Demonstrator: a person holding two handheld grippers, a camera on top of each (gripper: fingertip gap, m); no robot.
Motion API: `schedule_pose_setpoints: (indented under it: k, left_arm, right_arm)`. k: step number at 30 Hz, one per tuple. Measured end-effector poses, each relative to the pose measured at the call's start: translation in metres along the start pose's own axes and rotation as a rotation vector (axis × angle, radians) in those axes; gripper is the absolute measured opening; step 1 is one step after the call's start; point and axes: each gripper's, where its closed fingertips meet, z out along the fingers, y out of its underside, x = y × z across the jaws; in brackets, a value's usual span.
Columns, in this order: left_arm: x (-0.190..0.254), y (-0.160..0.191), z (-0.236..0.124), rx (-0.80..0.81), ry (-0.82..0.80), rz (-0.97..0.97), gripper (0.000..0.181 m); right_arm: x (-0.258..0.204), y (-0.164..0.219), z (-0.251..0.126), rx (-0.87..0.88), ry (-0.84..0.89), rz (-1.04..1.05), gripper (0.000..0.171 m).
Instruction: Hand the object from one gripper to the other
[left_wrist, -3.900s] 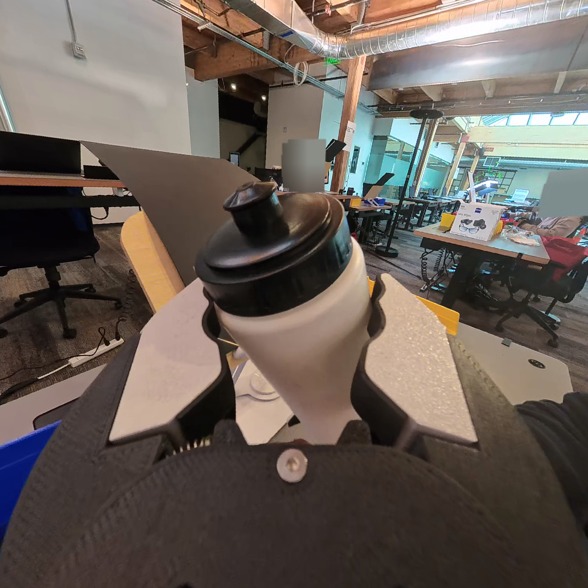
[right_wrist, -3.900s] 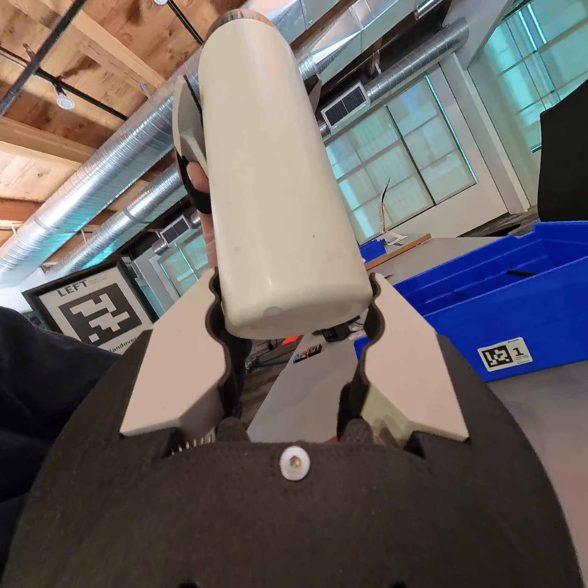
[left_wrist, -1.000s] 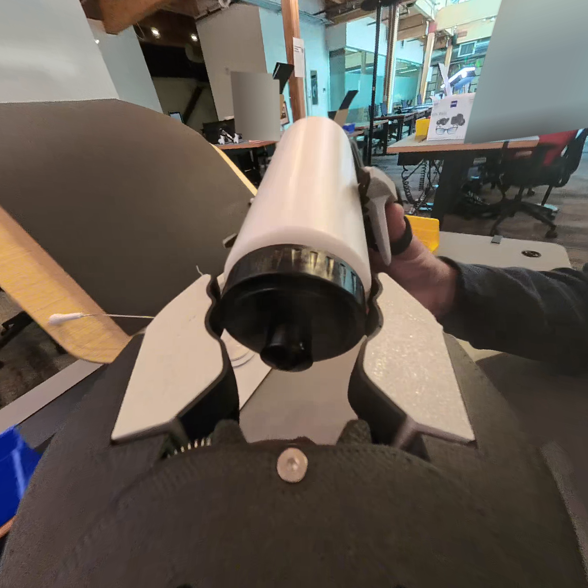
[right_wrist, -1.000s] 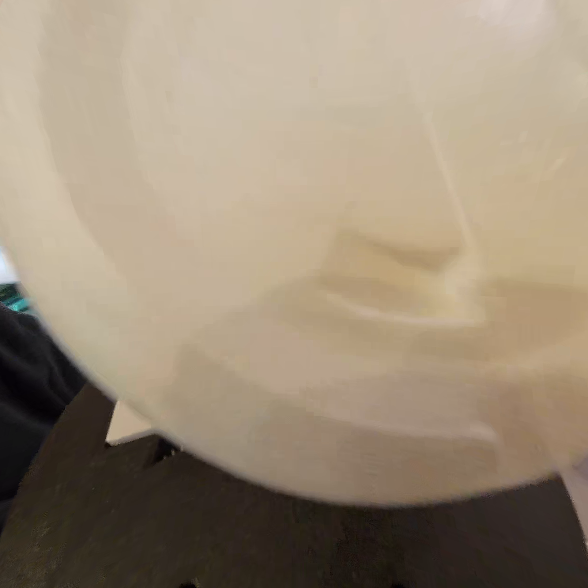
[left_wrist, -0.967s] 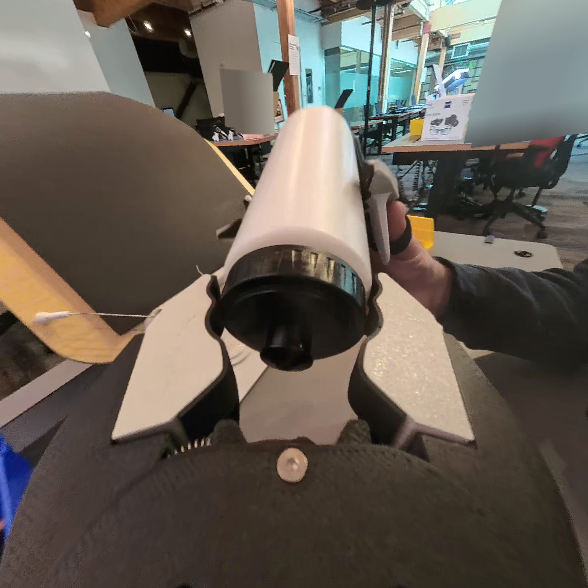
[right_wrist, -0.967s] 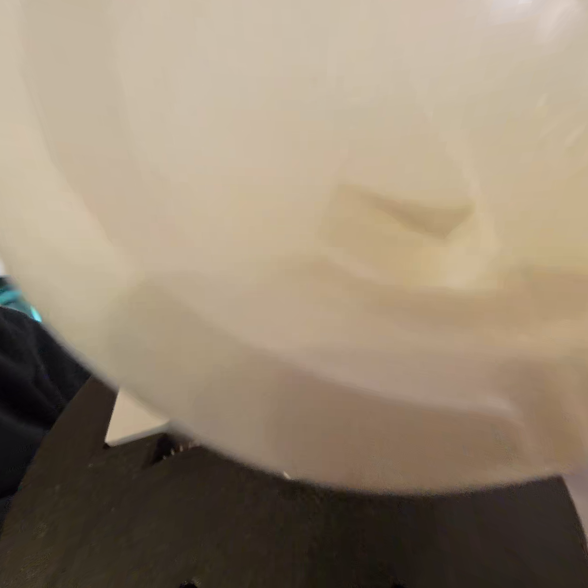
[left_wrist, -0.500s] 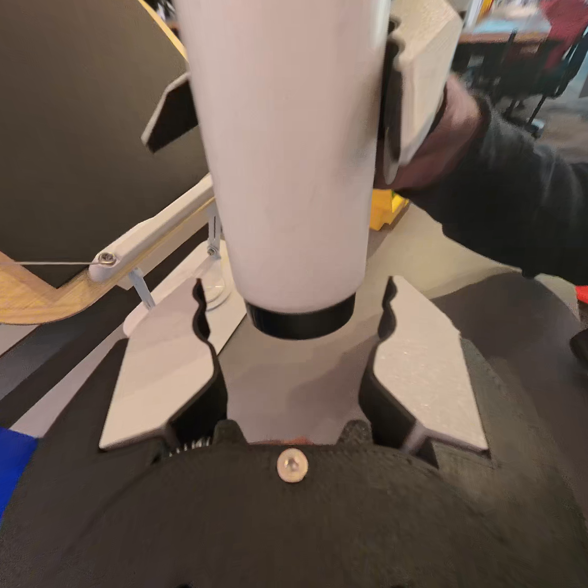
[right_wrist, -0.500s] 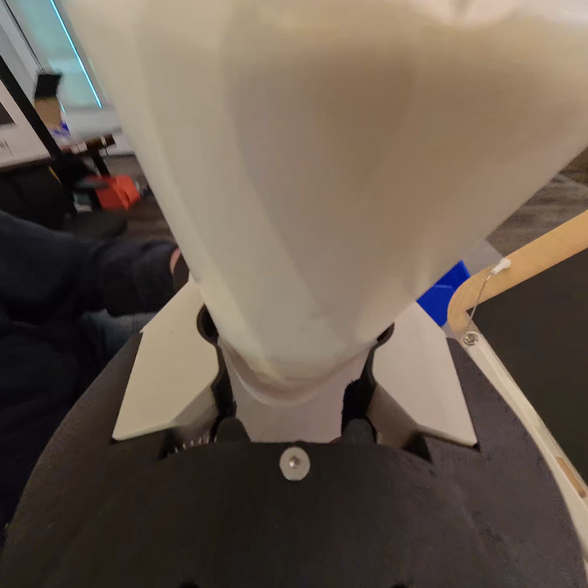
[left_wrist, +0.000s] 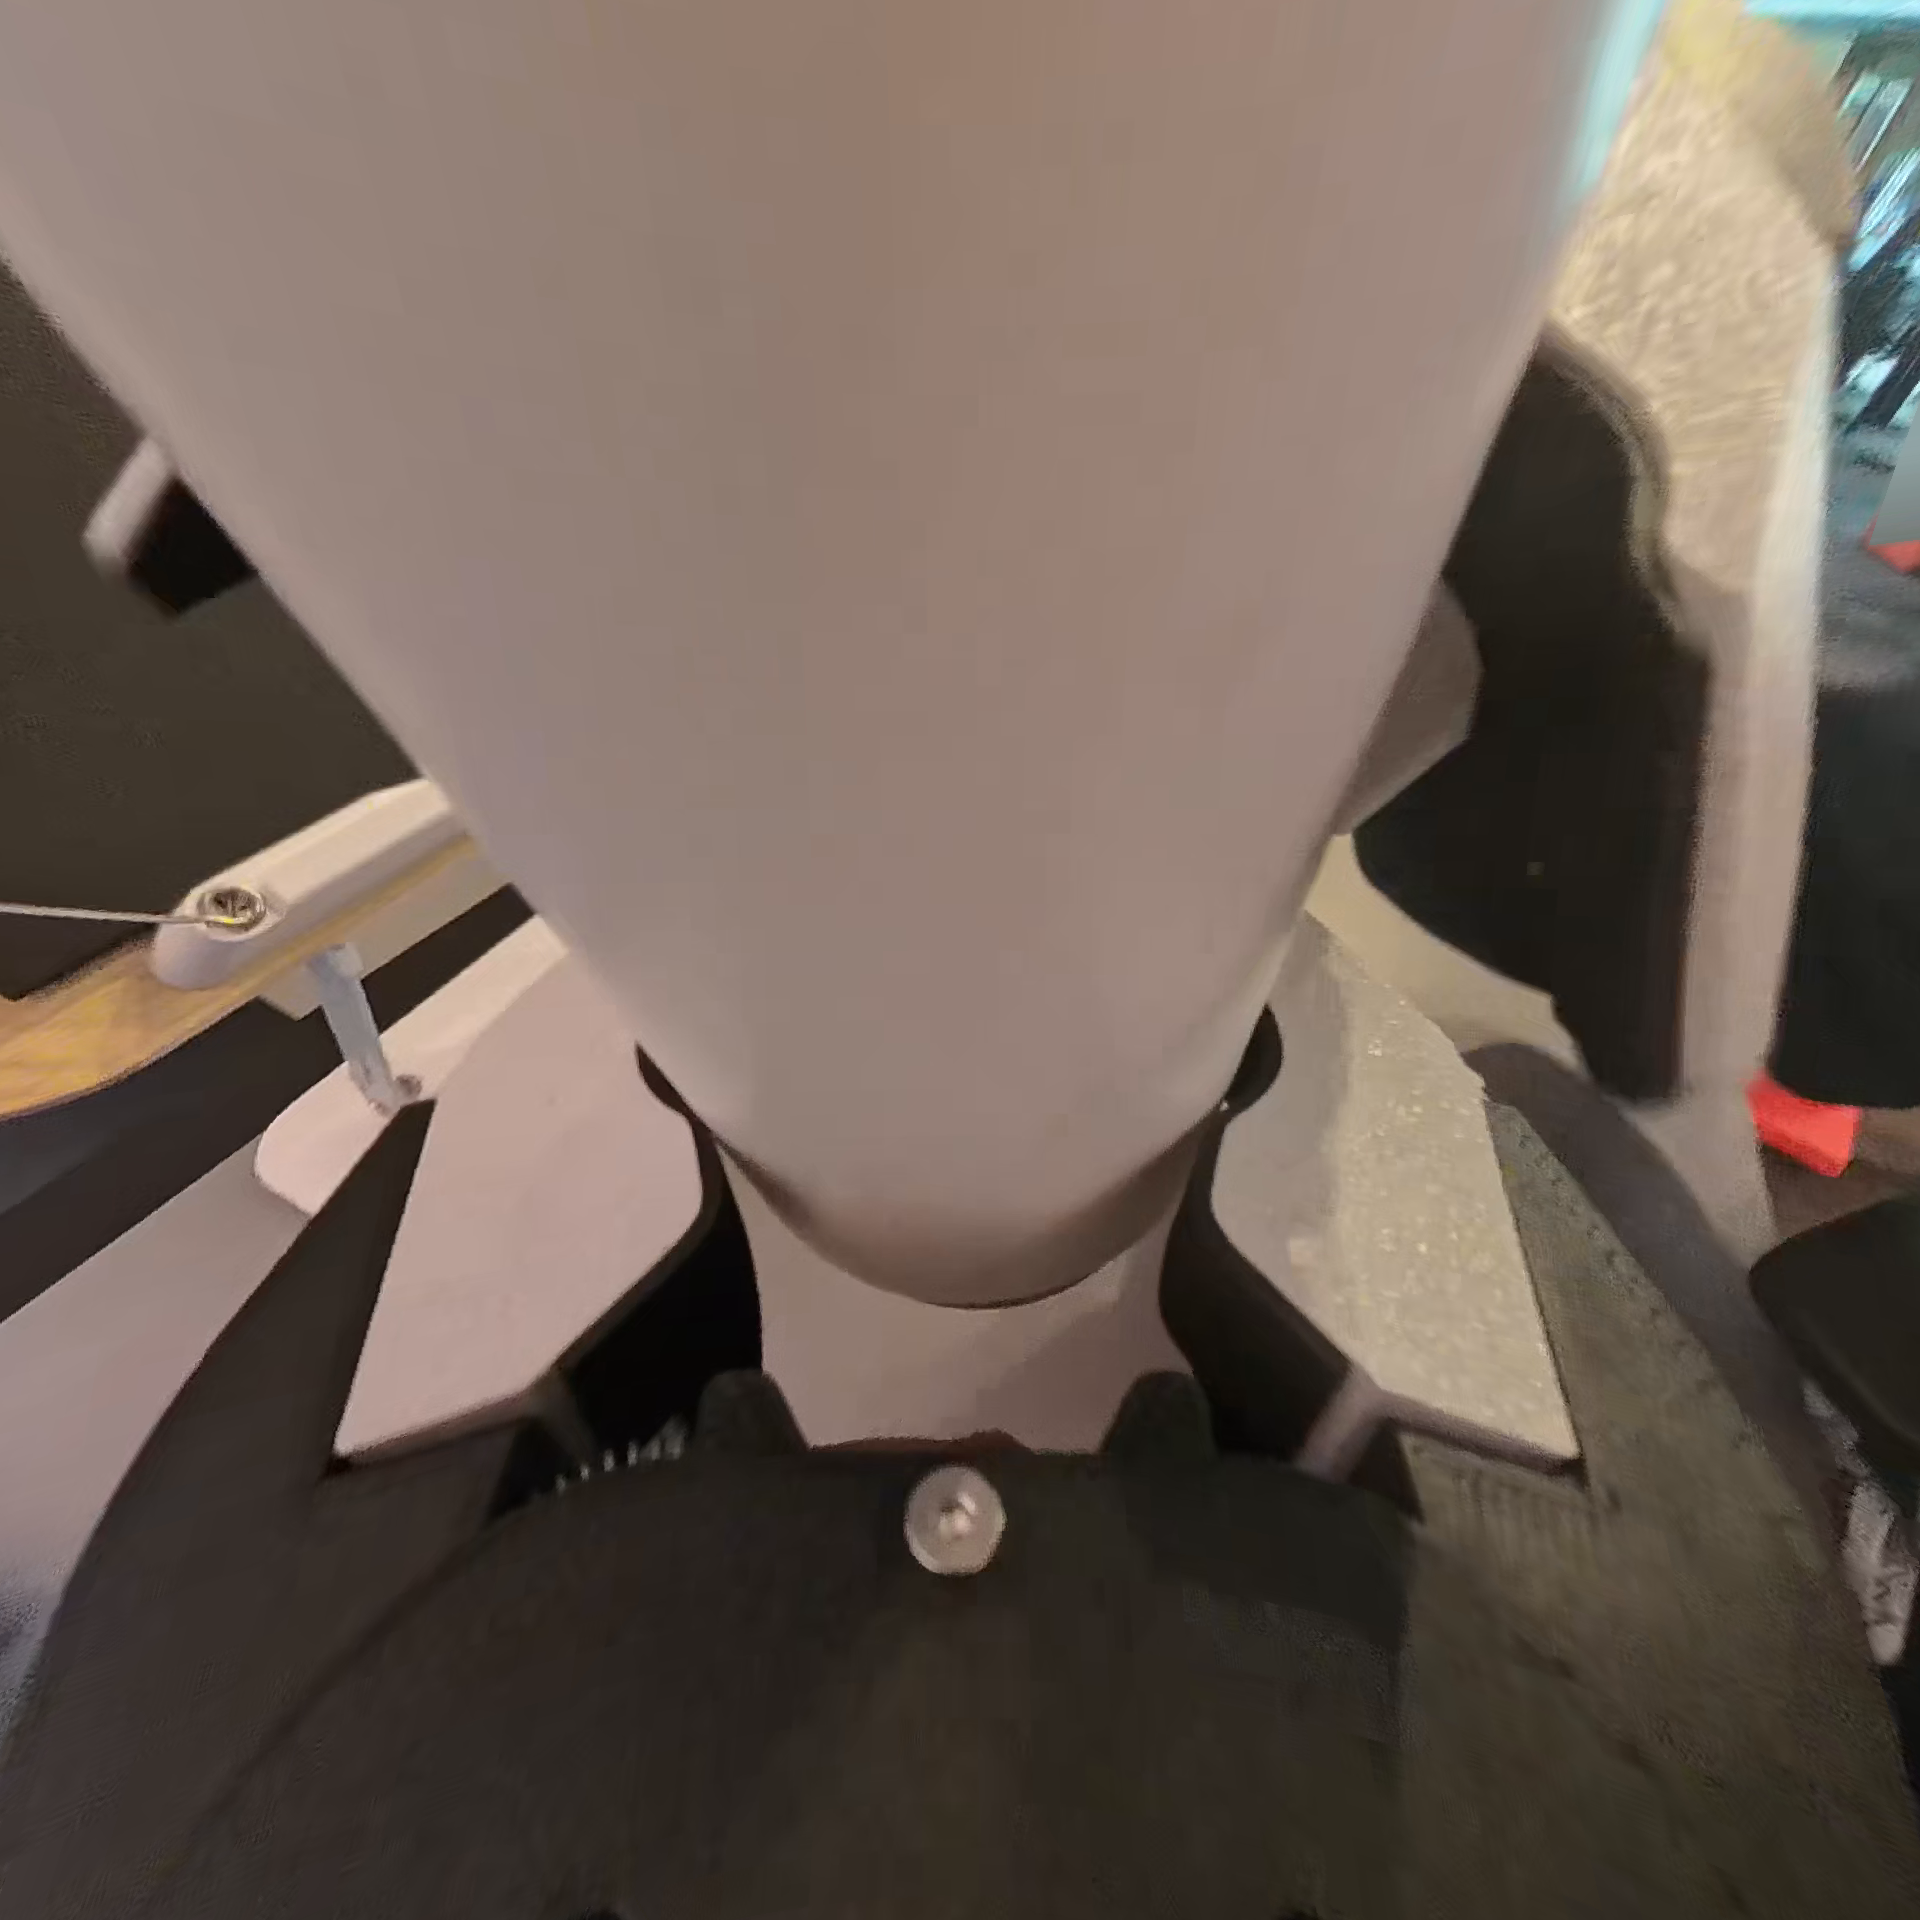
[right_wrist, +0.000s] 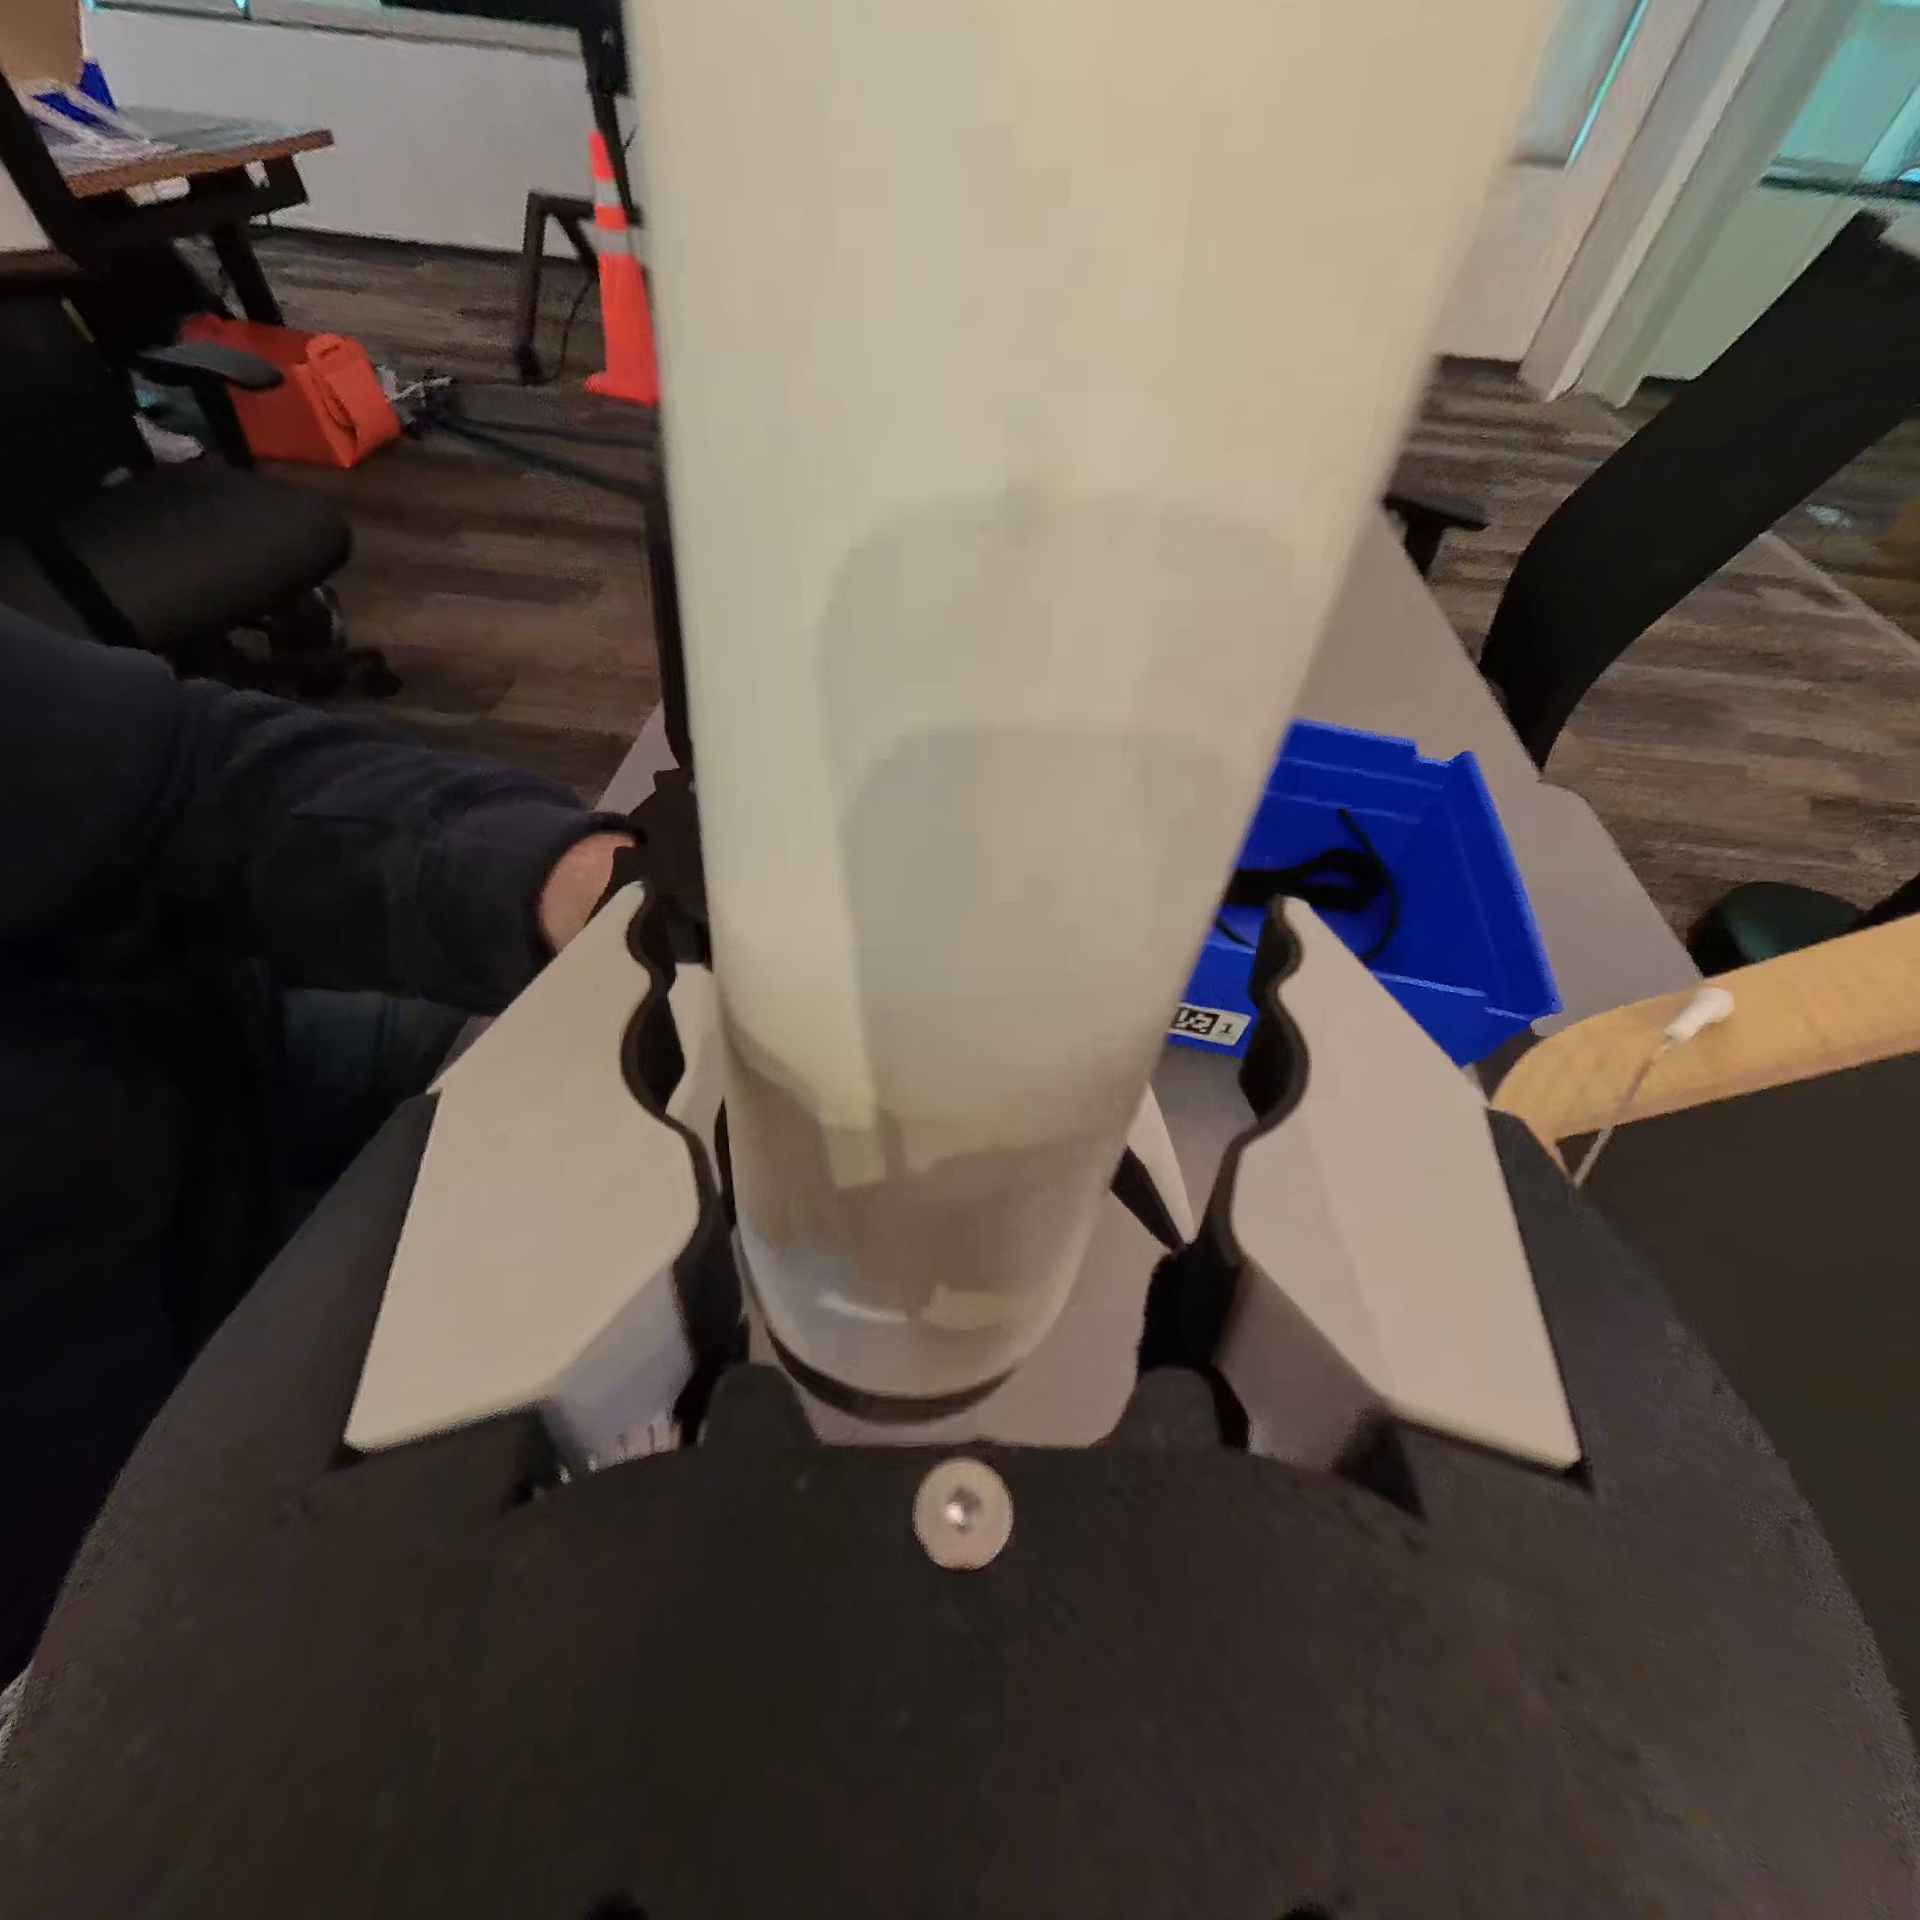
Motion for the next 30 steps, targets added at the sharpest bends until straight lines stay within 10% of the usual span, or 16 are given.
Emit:
schedule_pose_setpoints:
  k: [1,9,21,30]
  left_arm:
    - [0.0,-0.006,-0.003,0.034,0.018,-0.016,0.099]
    - [-0.01,-0.038,-0.027,0.172,0.079,-0.077,0.1]
    - [0.007,-0.059,-0.033,0.229,0.201,-0.101,0.1]
    - [0.009,-0.056,-0.033,0.237,0.214,-0.092,0.101]
  right_arm:
    - [0.001,-0.003,-0.006,0.026,0.01,0.008,0.11]
    - [0.012,0.03,-0.052,0.133,0.03,0.186,0.073]
    - [-0.024,0.053,-0.013,0.027,-0.085,0.155,0.022]
    - [-0.025,0.056,-0.012,0.013,-0.052,0.105,0.019]
